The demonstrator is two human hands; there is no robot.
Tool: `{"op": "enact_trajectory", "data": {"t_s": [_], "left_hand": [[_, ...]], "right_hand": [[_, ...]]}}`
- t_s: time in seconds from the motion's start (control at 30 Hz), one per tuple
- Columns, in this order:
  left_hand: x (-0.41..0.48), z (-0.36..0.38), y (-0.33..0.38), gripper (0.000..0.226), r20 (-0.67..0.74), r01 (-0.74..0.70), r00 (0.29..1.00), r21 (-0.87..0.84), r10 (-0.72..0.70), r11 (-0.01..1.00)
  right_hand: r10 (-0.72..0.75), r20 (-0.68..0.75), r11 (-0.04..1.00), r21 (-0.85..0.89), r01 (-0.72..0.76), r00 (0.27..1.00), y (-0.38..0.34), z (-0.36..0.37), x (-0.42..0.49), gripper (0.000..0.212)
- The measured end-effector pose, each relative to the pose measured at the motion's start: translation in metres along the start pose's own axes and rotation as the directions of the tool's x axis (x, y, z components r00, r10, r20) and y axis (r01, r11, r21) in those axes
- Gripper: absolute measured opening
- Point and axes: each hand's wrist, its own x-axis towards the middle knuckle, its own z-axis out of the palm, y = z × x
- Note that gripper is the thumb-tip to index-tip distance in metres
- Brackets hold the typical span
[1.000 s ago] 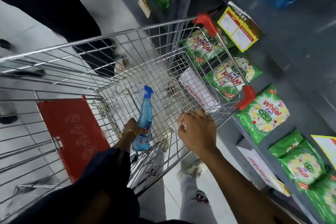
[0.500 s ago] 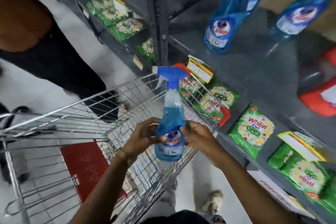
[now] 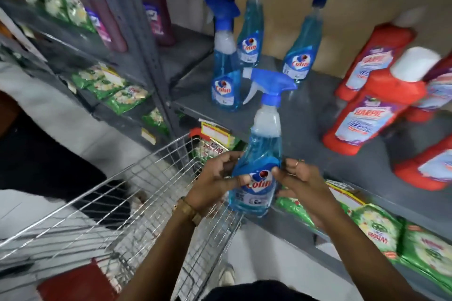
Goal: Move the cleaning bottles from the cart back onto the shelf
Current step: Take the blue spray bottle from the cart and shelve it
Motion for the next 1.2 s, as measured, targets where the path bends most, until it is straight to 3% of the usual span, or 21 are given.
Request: {"op": "enact_trajectory", "data": {"t_s": [0.17, 0.3, 0.47, 0.73, 1.2], "left_hand": [[0.053, 0.018, 0.024, 0.046, 0.023, -0.196, 0.980, 0.034, 0.196, 0.980], [0.104, 0.028, 0.039, 0.050, 0.036, -0.321, 0.947, 0.066, 0.319, 0.945], [0.155, 0.035, 0.030, 0.043, 0.028, -0.346, 0.938, 0.149, 0.346, 0.926], [0.188, 0.037, 0.018, 0.053, 0.016, -0.356, 0.931, 0.253, 0.364, 0.899], [0.198, 0.023, 0.006, 0.055, 0.056, -0.378, 0.923, 0.319, 0.381, 0.869]], "right_hand": [[-0.251, -0.128, 0.968, -0.025, 0.250, 0.959, -0.029, -0.018, 0.024, 0.018], [-0.380, -0.239, 0.925, -0.134, 0.357, 0.894, -0.044, -0.032, 0.060, 0.023], [-0.385, -0.329, 0.915, -0.255, 0.311, 0.862, -0.036, -0.047, 0.100, 0.029], [-0.427, -0.418, 0.881, -0.393, 0.265, 0.802, -0.036, -0.053, 0.121, 0.034], [-0.404, -0.457, 0.897, -0.368, 0.245, 0.793, -0.035, -0.040, 0.121, 0.039]]}}
